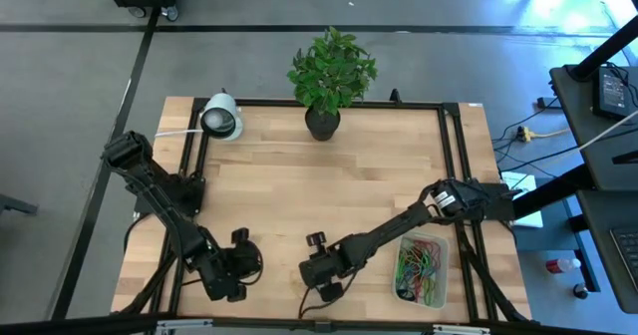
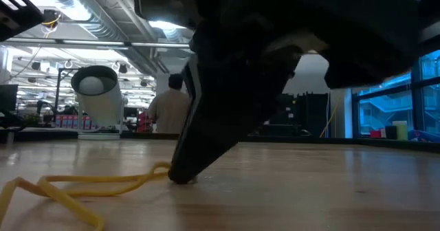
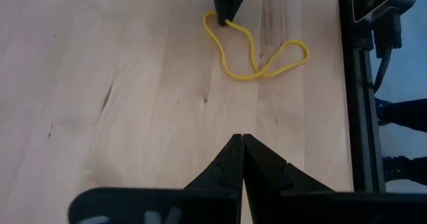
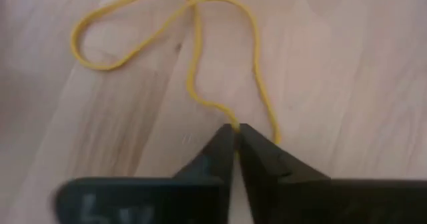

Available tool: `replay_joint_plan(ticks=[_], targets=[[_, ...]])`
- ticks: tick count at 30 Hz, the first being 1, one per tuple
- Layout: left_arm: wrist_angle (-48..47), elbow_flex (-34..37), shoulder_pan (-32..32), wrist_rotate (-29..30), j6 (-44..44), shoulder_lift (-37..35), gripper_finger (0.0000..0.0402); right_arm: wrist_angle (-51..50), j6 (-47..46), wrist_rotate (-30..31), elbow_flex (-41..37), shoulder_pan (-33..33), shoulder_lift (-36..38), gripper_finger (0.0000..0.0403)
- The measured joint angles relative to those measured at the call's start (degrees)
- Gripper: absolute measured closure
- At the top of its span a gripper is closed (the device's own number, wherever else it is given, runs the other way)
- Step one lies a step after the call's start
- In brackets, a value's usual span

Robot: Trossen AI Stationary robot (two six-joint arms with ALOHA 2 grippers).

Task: Pick and place rubber bands into bin
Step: Put the yellow rubber band into the gray bin

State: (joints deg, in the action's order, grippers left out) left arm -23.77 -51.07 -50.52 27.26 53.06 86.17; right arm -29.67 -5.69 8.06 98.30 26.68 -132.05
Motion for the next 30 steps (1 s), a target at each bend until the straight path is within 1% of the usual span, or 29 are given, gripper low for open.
replay_joint_plan(ticks=[1, 3, 5, 10, 13, 16, 20, 24, 27, 30], targets=[[0.02, 0.0, 0.01, 0.18, -0.42, 0.02, 0.04, -0.38, -2.24, -0.4, -0.06, -0.02, 0.33, 0.0391], [0.02, 0.0, 0.38, 0.23, -1.17, 0.02, 0.04, -2.96, -7.43, -2.27, -0.18, -0.12, 1.35, 0.0392], [0.02, 0.0, 0.85, -0.12, -1.28, 0.02, 0.04, -6.29, -11.22, -2.86, -0.39, -0.1, 2.93, 0.0396], [0.29, 0.0, 2.75, -0.27, -1.44, 0.02, 0.04, -14.03, -16.52, -3.07, -0.28, 2.7, 10.25, 0.04], [1.66, 0.0, 4.2, -1.76, -3.3, 0.02, 0.04, -21.05, -19.79, -0.7, -0.33, 5.39, 15.05, 0.04], [3.73, -0.02, 6.15, -4.17, -5.79, 0.04, 0.04, -28.14, -25.35, 2.52, -0.32, 8.7, 20.69, 0.0401], [6.31, -0.03, 8.8, -4.75, -8.82, 0.07, 0.04, -35.51, -35.95, 5.64, -0.31, 13.95, 27.67, 0.0401], [9.0, -0.05, 11.73, -5.09, -12.57, 0.07, 0.04, -44.86, -49.71, 8.88, -0.22, 20.14, 33.72, 0.0402], [11.48, -0.04, 14.08, -5.08, -14.56, 0.07, 0.04, -52.91, -60.07, 8.85, -0.22, 24.62, 36.07, 0.0402], [14.22, -0.06, 16.47, -5.06, -16.57, 0.07, 0.04, -59.69, -66.87, 8.86, -0.23, 28.56, 36.57, 0.0403]])
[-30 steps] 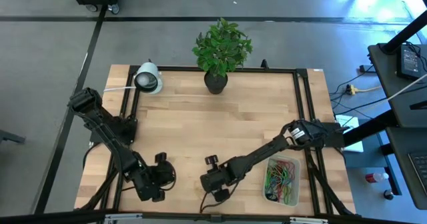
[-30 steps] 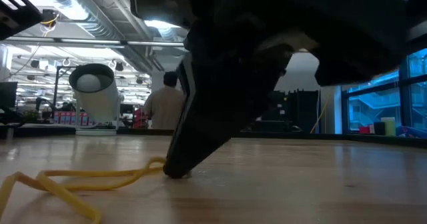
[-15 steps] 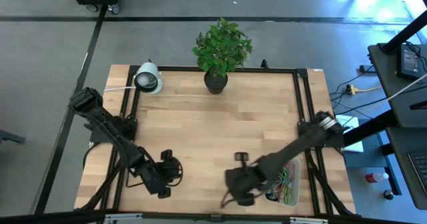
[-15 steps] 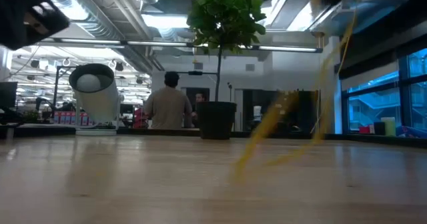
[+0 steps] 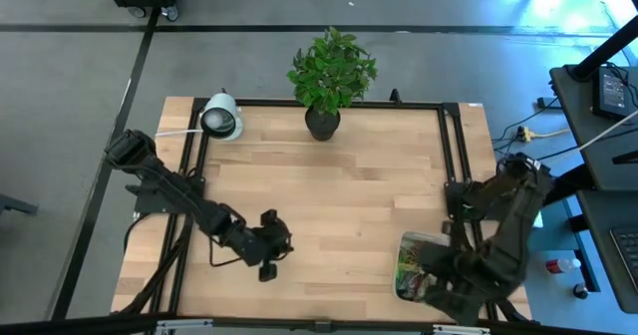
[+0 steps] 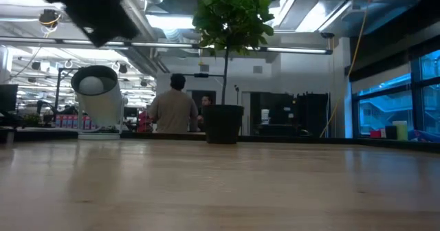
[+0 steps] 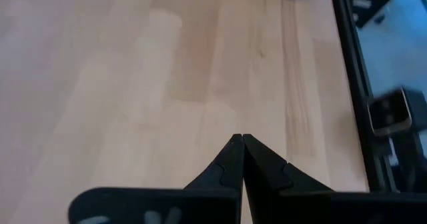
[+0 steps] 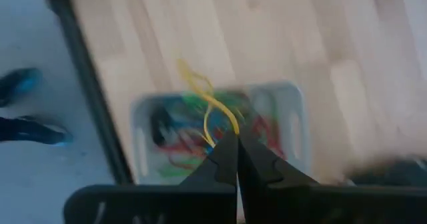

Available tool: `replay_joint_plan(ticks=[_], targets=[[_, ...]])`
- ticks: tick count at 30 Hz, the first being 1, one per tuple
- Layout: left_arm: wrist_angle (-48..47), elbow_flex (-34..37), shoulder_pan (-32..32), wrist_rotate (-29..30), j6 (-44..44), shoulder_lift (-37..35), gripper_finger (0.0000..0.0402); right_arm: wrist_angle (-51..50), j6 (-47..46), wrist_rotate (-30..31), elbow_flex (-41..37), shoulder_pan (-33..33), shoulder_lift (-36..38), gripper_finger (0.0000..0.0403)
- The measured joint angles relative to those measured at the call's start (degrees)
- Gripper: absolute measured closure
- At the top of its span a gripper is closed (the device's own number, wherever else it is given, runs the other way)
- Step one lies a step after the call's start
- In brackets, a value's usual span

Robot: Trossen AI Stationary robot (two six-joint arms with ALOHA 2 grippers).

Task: Pick and place rubber bands into bin
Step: Put the yellow rubber band into the gray bin

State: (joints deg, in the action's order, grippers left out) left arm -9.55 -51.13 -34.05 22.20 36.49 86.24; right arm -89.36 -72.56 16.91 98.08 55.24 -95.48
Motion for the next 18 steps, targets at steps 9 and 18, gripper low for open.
replay_joint_plan(ticks=[9, 18], targets=[[6.55, 0.0, 6.64, -0.5, -0.79, 0.0, 0.04, 4.27, -6.71, -1.62, -13.27, 5.59, 1.31, 0.0403], [9.41, 0.0, 12.23, -2.86, -2.01, 0.0, 0.04, 34.38, -5.34, -1.95, -43.01, 6.8, 16.95, 0.0403]])
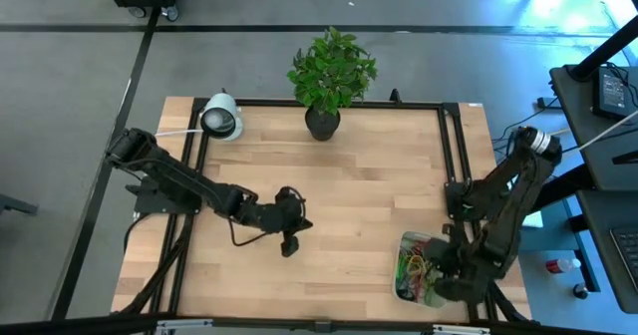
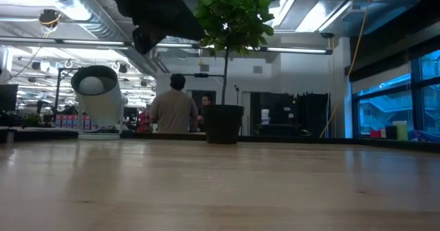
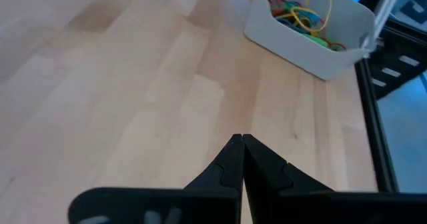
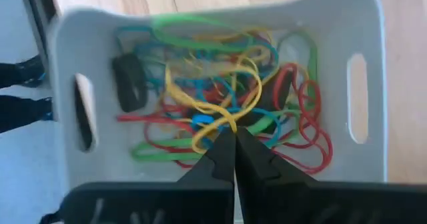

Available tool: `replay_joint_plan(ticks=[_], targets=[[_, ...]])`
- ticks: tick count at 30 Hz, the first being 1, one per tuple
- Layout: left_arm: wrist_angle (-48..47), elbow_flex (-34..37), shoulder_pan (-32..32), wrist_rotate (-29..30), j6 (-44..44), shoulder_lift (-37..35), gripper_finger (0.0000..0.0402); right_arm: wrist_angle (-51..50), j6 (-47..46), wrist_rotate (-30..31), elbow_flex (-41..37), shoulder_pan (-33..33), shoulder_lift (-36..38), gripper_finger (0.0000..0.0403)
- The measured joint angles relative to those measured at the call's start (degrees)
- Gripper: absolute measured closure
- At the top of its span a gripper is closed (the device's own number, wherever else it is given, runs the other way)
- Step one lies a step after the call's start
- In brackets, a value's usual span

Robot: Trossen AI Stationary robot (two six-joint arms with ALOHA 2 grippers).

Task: Pick and place rubber bands into bin
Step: Put the yellow rubber band into the gray bin

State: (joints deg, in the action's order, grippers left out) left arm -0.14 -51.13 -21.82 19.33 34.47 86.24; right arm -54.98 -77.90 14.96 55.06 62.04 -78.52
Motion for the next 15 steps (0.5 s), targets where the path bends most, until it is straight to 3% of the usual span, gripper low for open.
replay_joint_plan(ticks=[6, 15], targets=[[0.0, 0.0, 1.77, 0.04, 0.13, 0.0, 0.04, 4.31, -0.44, -0.58, -9.29, -0.7, 5.65, 0.0378], [-0.02, 0.0, 1.86, 1.17, 2.13, 0.0, 0.04, 2.47, 0.48, -3.19, -10.88, -0.66, 10.76, 0.0302]])
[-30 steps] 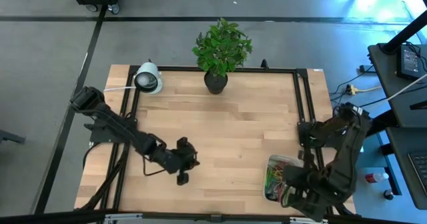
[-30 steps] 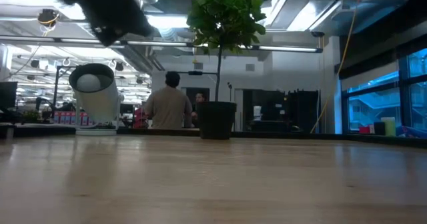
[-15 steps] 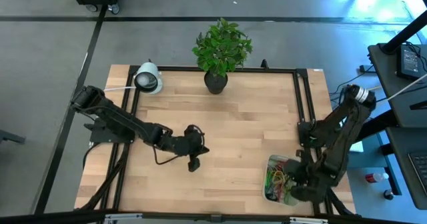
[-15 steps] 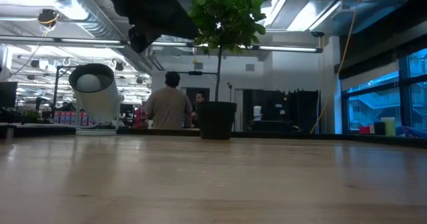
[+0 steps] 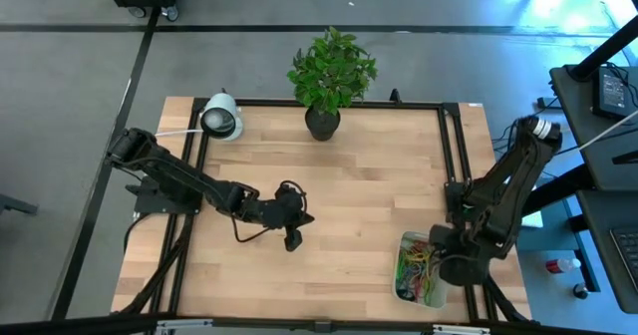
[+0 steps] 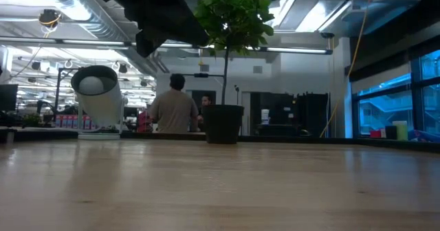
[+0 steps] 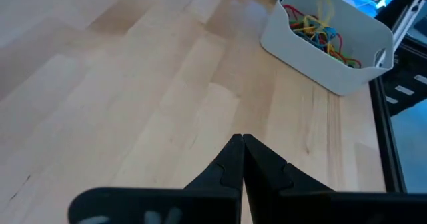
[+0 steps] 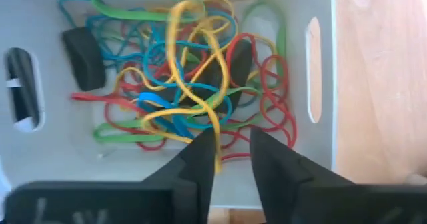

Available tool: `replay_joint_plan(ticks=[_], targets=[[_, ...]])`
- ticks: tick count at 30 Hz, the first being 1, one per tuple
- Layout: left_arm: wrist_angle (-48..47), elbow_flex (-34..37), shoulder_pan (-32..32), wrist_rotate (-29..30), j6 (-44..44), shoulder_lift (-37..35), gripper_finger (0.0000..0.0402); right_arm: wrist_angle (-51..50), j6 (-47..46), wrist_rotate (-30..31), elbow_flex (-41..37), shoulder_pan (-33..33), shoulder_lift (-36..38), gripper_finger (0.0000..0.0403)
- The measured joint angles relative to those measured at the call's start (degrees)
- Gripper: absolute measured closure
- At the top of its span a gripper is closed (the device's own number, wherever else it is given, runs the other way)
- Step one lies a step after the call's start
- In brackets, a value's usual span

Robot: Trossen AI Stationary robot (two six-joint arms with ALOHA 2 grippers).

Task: Pick and place rubber bands into bin
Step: Put the yellow rubber band into the gray bin, then return to Home Position

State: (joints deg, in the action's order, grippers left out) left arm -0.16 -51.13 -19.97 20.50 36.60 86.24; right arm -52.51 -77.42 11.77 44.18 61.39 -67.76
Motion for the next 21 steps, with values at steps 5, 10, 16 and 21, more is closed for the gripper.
replay_joint_plan(ticks=[5, 10, 16, 21], targets=[[0.02, 0.0, 0.0, 1.18, 0.15, 0.0, 0.04, -0.02, 0.1, 0.04, 0.0, -0.02, 3.41, 0.026], [0.02, 0.0, 0.0, 1.58, 0.66, 0.0, 0.04, -0.04, 2.75, 0.07, 0.0, -0.02, 5.59, 0.0231], [0.78, 0.0, 0.0, 3.66, 7.41, 0.0, 0.04, -0.04, 4.23, 0.23, 0.02, -0.04, 6.49, 0.0237], [0.23, -0.02, 1.17, 1.95, 2.94, 0.0, 0.04, -0.02, 4.15, 0.24, 0.02, -0.04, 6.46, 0.0248]])
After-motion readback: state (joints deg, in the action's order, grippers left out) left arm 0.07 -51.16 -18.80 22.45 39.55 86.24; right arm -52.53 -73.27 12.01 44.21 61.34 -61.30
